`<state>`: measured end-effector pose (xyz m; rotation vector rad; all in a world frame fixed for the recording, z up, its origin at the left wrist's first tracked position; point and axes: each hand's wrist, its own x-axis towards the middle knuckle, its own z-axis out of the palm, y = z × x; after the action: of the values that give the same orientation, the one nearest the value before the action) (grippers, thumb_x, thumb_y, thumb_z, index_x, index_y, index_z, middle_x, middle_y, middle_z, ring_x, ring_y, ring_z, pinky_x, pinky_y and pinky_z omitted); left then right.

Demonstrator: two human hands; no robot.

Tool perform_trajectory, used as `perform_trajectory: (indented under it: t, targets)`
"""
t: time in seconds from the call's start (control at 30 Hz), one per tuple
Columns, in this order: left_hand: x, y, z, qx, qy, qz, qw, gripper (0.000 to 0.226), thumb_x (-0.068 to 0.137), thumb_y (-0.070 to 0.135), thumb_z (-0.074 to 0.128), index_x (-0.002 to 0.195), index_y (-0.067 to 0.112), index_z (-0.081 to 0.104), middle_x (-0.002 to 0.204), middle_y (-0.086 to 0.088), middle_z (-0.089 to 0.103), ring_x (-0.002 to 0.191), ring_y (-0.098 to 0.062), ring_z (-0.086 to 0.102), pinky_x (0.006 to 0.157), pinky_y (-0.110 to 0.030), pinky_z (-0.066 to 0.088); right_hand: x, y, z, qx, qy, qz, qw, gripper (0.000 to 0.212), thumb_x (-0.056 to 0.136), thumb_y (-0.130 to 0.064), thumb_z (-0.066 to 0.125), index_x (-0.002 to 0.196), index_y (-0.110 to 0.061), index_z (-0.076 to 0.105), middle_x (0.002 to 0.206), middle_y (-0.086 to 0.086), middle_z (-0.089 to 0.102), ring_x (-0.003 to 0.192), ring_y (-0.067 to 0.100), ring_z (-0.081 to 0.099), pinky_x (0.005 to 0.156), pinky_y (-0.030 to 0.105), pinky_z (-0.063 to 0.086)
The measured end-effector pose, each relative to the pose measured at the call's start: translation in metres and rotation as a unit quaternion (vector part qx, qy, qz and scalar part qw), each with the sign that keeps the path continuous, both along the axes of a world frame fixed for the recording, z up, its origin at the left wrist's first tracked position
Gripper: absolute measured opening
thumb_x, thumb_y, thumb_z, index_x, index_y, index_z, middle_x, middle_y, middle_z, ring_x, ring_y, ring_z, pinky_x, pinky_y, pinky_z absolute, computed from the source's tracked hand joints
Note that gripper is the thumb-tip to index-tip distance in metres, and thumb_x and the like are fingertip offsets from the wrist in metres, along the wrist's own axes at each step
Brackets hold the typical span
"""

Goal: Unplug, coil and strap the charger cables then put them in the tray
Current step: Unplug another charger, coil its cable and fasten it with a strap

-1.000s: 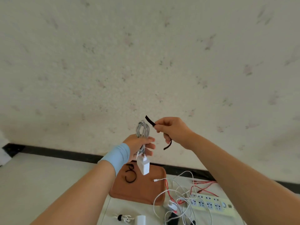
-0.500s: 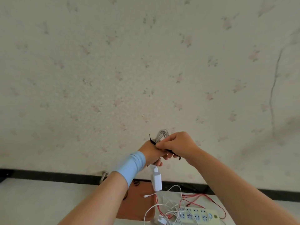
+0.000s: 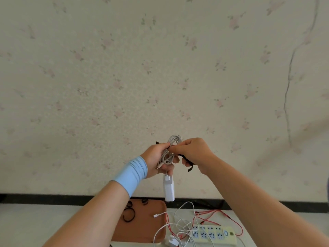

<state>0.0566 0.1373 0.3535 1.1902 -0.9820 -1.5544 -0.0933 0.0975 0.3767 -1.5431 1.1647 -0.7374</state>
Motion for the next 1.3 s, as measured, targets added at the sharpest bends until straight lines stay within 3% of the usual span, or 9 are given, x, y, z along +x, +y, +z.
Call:
perform_trajectory:
  t: [0.2,0.43,0.7,0.77,0.83,0.9,0.97,1.17,1.3]
  targets:
    - [-0.004,0.002,0.015,-0.029,0.004,0.097,0.995,0.045,0.105,0.036,0.036,0.093,0.001,0.060,0.074,-0.011,0.061,0.043,-0.016,0.033,0.056,-0.034,0.048,-0.014,-0.001,0.006,0.021,0.018,0.037,0.999,0.043,0.086,-0.044,0.077,0.090,-0.002,0.075,0.065,0.001,0.063,0.048,0.016,0.051,0.052,0.026,0.047]
    - [0.001,0.008,0.015,-0.024,0.019,0.130,0.991,0.041,0.104,0.043,0.040,0.105,0.007,0.062,0.078,-0.012,0.066,0.047,-0.017,0.040,0.064,-0.037,0.052,-0.027,-0.003,-0.001,0.012,0.027,0.121,0.992,0.013,0.096,-0.013,0.067,0.098,-0.006,0.078,0.080,0.005,0.073,0.063,0.015,0.063,0.064,0.026,0.056]
    - [-0.004,0.018,0.021,-0.033,-0.112,0.080,0.990,0.052,0.104,0.046,0.029,0.115,0.009,0.064,0.069,-0.015,0.058,0.038,-0.018,0.033,0.054,-0.033,0.040,-0.029,-0.004,-0.003,-0.069,0.143,0.158,0.975,0.012,0.091,-0.029,0.074,0.100,-0.024,0.081,0.096,-0.007,0.076,0.092,0.009,0.065,0.080,0.023,0.051]
    - [-0.005,0.019,0.021,-0.047,-0.156,0.073,0.984,0.052,0.104,0.045,0.027,0.115,0.005,0.060,0.066,-0.016,0.057,0.037,-0.019,0.033,0.054,-0.034,0.043,-0.027,-0.005,-0.003,-0.082,0.139,0.142,0.977,0.013,0.090,-0.032,0.075,0.102,-0.027,0.080,0.102,-0.005,0.076,0.101,0.019,0.067,0.085,0.028,0.053]
    - [-0.006,0.019,0.023,-0.064,-0.198,0.070,0.976,0.049,0.104,0.041,0.026,0.114,0.002,0.054,0.063,-0.015,0.056,0.036,-0.020,0.033,0.055,-0.036,0.046,-0.026,-0.008,0.000,-0.102,0.154,0.127,0.975,0.014,0.089,-0.036,0.075,0.093,-0.023,0.081,0.083,0.000,0.076,0.082,0.024,0.068,0.078,0.034,0.055]
    - [-0.007,0.020,0.027,-0.088,-0.232,0.071,0.966,0.045,0.104,0.038,0.025,0.109,0.002,0.052,0.063,-0.016,0.059,0.035,-0.021,0.035,0.055,-0.037,0.047,-0.027,-0.007,0.004,-0.103,0.164,0.135,0.972,0.021,0.091,-0.034,0.073,0.079,-0.017,0.077,0.063,-0.003,0.068,0.057,0.017,0.060,0.061,0.026,0.049]
    - [-0.005,0.023,0.031,-0.104,-0.253,0.063,0.960,0.045,0.104,0.038,0.024,0.104,0.003,0.053,0.065,-0.016,0.063,0.037,-0.023,0.038,0.049,-0.031,0.047,-0.029,-0.008,0.005,-0.077,0.137,0.148,0.976,0.016,0.092,-0.028,0.072,0.083,-0.016,0.077,0.074,-0.001,0.075,0.062,0.017,0.069,0.057,0.024,0.049]
    - [-0.001,0.029,0.030,-0.117,-0.316,0.003,0.941,0.047,0.105,0.044,0.027,0.106,0.011,0.060,0.075,-0.015,0.072,0.045,-0.025,0.047,0.047,-0.028,0.045,-0.034,-0.010,0.013,0.029,-0.001,0.140,0.990,0.030,0.099,-0.008,0.046,0.109,-0.005,0.074,0.100,0.010,0.078,0.092,0.026,0.076,0.088,0.043,0.059]
    - [-0.005,0.028,0.028,-0.106,-0.367,-0.011,0.924,0.043,0.104,0.046,0.027,0.107,0.016,0.058,0.071,-0.011,0.071,0.047,-0.027,0.050,0.045,-0.026,0.045,-0.026,-0.006,0.014,0.146,-0.084,0.116,0.979,0.054,0.102,-0.040,0.042,0.109,0.006,0.070,0.104,0.022,0.074,0.089,0.034,0.072,0.075,0.043,0.060]
